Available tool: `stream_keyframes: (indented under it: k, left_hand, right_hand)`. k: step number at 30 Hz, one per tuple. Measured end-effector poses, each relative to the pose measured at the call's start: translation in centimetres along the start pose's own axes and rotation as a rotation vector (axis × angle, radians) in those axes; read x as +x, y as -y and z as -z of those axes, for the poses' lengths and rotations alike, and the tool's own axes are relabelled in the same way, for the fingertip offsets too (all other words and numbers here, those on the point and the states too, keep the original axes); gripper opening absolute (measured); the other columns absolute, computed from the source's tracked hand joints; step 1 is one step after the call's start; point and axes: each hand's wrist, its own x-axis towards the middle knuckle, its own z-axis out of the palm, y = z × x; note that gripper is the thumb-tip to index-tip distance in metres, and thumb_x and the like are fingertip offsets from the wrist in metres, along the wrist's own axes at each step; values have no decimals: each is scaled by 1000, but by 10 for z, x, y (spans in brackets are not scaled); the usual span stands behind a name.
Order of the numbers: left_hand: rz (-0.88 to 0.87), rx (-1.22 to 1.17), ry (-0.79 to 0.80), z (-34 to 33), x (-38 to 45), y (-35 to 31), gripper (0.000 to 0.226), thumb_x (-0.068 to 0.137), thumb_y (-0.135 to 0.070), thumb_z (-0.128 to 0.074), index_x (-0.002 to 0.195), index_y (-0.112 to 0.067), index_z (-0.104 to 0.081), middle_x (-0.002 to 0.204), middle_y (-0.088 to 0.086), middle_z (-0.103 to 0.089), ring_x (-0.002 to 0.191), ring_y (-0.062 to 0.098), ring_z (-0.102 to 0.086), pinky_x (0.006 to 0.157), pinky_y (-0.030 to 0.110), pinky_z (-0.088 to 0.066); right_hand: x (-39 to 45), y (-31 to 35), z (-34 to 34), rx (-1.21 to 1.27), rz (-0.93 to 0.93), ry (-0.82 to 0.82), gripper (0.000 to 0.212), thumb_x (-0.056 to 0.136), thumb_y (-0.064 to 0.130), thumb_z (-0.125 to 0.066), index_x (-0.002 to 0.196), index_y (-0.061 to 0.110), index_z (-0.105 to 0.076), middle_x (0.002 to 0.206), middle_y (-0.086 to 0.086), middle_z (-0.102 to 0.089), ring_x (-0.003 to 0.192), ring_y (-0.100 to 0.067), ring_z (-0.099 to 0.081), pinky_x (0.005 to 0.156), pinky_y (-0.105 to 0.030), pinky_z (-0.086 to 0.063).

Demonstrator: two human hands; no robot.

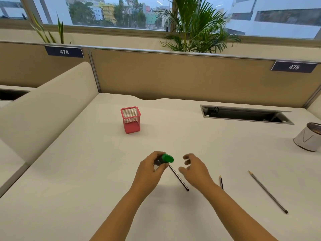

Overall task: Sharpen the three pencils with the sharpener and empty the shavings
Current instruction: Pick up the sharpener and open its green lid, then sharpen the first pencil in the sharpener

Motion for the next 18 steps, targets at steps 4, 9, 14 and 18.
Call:
stream_keyframes:
  k: [4, 9, 14, 18]
  left_hand:
    - [28, -76, 14, -1, 0, 0, 23, 86, -14, -61, 98, -32, -57, 96, -16, -64, 95, 3, -58, 72, -1, -38]
    - [56, -145, 29, -1, 1, 3, 28, 88, -15, -58, 99, -41, -56, 104, -16, -64, 103, 6, -57, 79, 5, -41]
    - [78, -223, 71, 5, 3, 1, 27, 90, -14, -54, 100, -40, -58, 107, -11, -64, 105, 9, -55, 84, 14, -44]
    - [120, -293, 109, 9, 4, 3, 28, 90, -14, -55, 102, -39, -59, 111, -9, -65, 107, 6, -56, 85, 14, -45]
  right_hand:
    - [12, -17, -28, -253, -40, 137, 43, 85, 38, -60, 119, 13, -54, 118, -5, -55, 103, -23, -59, 85, -31, -46]
    - [17, -28, -40, -394, -35, 36, 22, 92, 18, -45, 105, 8, -59, 112, -8, -59, 98, -24, -58, 77, -30, -45]
    - [11, -18, -16, 28, -103, -1, 19, 97, 15, -40, 100, 5, -56, 94, -8, -62, 74, -18, -53, 68, -31, -44]
    - [-14, 8, 22, 211, 122, -91, 8, 96, 17, -43, 98, 20, -51, 75, 3, -57, 63, -12, -49, 58, -23, -39]
